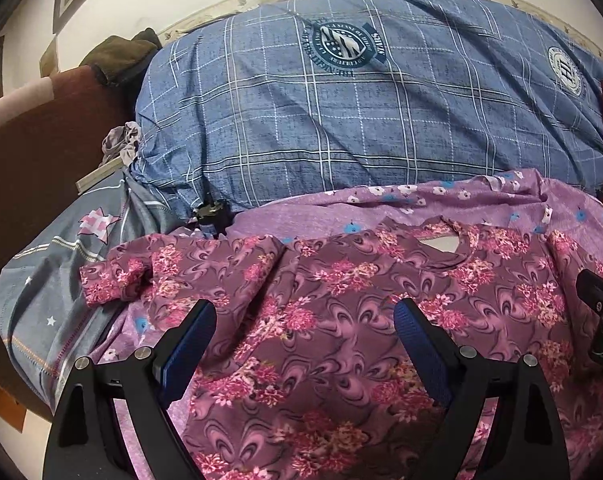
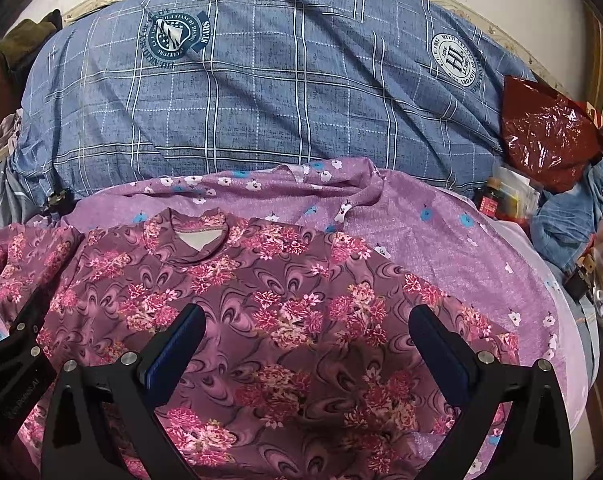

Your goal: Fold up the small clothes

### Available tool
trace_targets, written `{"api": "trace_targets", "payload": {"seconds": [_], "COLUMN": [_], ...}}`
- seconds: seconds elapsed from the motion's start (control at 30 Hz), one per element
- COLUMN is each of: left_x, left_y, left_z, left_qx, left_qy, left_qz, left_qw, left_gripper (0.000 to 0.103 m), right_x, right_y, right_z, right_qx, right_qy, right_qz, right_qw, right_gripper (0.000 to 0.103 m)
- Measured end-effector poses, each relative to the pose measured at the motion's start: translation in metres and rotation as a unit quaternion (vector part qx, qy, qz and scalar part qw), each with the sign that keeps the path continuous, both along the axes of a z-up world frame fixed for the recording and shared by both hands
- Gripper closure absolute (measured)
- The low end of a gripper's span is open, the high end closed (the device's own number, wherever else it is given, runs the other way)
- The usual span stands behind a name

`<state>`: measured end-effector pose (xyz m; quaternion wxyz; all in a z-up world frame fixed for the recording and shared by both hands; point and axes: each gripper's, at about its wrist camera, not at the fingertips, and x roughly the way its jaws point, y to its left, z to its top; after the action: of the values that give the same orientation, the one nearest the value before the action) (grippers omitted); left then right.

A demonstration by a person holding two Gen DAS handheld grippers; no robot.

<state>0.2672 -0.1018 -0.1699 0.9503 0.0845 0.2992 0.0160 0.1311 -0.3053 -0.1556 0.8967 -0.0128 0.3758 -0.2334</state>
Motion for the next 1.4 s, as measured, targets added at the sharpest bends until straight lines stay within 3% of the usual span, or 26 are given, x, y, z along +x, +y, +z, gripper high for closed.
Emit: {"api": "trace_targets", "payload": {"seconds": [0.17, 0.27, 0.33, 0.47, 0.53, 0.6, 0.67, 0.83, 0.97, 1.07, 1.13, 1.17, 1.2, 1.23, 1.27, 1.33, 1.4], "left_x": [0.006, 0.015, 0.022, 0.034, 0.038, 0.041, 0.042, 0.05, 0.054, 0.054, 0.055, 0.055, 0.056, 0.057, 0.059, 0.062, 0.065], "left_y": [0.002, 0.01, 0.016, 0.021, 0.021, 0.02, 0.019, 0.019, 0.021, 0.024, 0.027, 0.029, 0.03, 0.031, 0.034, 0.04, 0.048], "left_z": [-0.004, -0.007, -0.009, -0.01, -0.012, -0.015, -0.018, -0.027, -0.031, -0.031, -0.032, -0.032, -0.032, -0.033, -0.033, -0.032, -0.029], "left_qx": [-0.004, -0.003, -0.005, -0.01, -0.008, -0.001, 0.003, 0.012, 0.019, 0.015, 0.014, 0.015, 0.015, 0.014, 0.012, 0.007, 0.001], "left_qy": [0.011, 0.018, 0.023, 0.029, 0.029, 0.029, 0.029, 0.039, 0.044, 0.046, 0.046, 0.046, 0.047, 0.049, 0.051, 0.052, 0.049], "left_qz": [-0.003, 0.011, 0.023, 0.035, 0.034, 0.032, 0.031, 0.034, 0.033, 0.033, 0.034, 0.035, 0.037, 0.037, 0.039, 0.045, 0.053], "left_qw": [0.9999, 0.9998, 0.9995, 0.9989, 0.999, 0.999, 0.9991, 0.9986, 0.9983, 0.9983, 0.9983, 0.9982, 0.9981, 0.998, 0.9979, 0.9976, 0.9974], "left_gripper": [0.012, 0.012, 0.012, 0.012, 0.012, 0.012, 0.012, 0.012, 0.012, 0.012, 0.012, 0.012, 0.012, 0.012, 0.012, 0.012, 0.012], "right_x": [-0.006, -0.017, -0.032, -0.071, -0.092, -0.111, -0.124, -0.153, -0.159, -0.158, -0.157, -0.156, -0.154, -0.151, -0.15, -0.151, -0.148], "right_y": [-0.027, -0.074, -0.121, -0.199, -0.222, -0.234, -0.235, -0.214, -0.216, -0.225, -0.228, -0.228, -0.228, -0.226, -0.224, -0.22, -0.21], "right_z": [-0.001, -0.004, -0.011, -0.036, -0.044, -0.047, -0.044, -0.04, -0.062, -0.075, -0.077, -0.076, -0.073, -0.072, -0.069, -0.059, -0.039], "right_qx": [0.038, 0.115, 0.206, 0.391, 0.451, 0.502, 0.535, 0.529, 0.533, 0.528, 0.522, 0.513, 0.493, 0.471, 0.454, 0.433, 0.4], "right_qy": [0.002, -0.003, -0.018, -0.054, -0.075, -0.097, -0.108, -0.099, -0.071, -0.087, -0.107, -0.114, -0.114, -0.111, -0.112, -0.138, -0.166], "right_qz": [-0.009, -0.044, -0.072, -0.111, -0.12, -0.109, -0.096, -0.105, -0.154, -0.197, -0.215, -0.219, -0.222, -0.223, -0.227, -0.23, -0.216], "right_qw": [0.999, 0.992, 0.976, 0.912, 0.882, 0.852, 0.833, 0.836, 0.829, 0.821, 0.819, 0.822, 0.834, 0.846, 0.854, 0.861, 0.875], "right_gripper": [0.002, 0.002, 0.006, 0.019, 0.032, 0.035, 0.036, 0.034, 0.035, 0.037, 0.044, 0.048, 0.066, 0.089, 0.094, 0.095, 0.096]}}
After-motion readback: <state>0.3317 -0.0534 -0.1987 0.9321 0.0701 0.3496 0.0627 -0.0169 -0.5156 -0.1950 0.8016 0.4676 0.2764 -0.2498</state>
